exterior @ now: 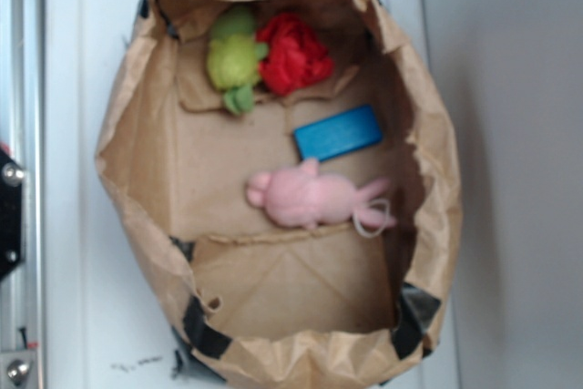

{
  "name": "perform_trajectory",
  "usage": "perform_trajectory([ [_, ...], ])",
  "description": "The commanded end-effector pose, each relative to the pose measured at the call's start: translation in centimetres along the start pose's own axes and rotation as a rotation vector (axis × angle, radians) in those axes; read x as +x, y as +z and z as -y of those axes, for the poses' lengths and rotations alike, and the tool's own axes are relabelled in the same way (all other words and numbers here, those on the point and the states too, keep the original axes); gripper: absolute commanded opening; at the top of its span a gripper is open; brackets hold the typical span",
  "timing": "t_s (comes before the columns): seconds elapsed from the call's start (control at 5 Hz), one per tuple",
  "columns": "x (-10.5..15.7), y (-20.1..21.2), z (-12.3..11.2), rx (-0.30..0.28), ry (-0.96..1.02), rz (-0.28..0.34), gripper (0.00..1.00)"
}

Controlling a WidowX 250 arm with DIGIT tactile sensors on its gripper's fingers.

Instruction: Grab the blue block.

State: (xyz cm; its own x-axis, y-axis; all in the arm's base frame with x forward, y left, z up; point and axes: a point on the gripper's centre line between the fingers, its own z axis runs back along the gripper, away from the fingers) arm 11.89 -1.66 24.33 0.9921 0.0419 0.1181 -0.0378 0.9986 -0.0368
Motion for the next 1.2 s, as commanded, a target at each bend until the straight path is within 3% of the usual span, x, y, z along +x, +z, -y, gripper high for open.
perform_trajectory([
  [0.0,0.0,0.0,0.0,0.000,0.000,0.000,1.00],
  [0.2,4.0,-2.0,-0.4,-0.017,0.008,0.005,1.00],
  [0.6,10.3,-5.3,-3.3,-0.009,0.010,0.068,1.00],
  [1.0,14.3,-7.7,-4.1,-0.099,0.042,0.148,1.00],
])
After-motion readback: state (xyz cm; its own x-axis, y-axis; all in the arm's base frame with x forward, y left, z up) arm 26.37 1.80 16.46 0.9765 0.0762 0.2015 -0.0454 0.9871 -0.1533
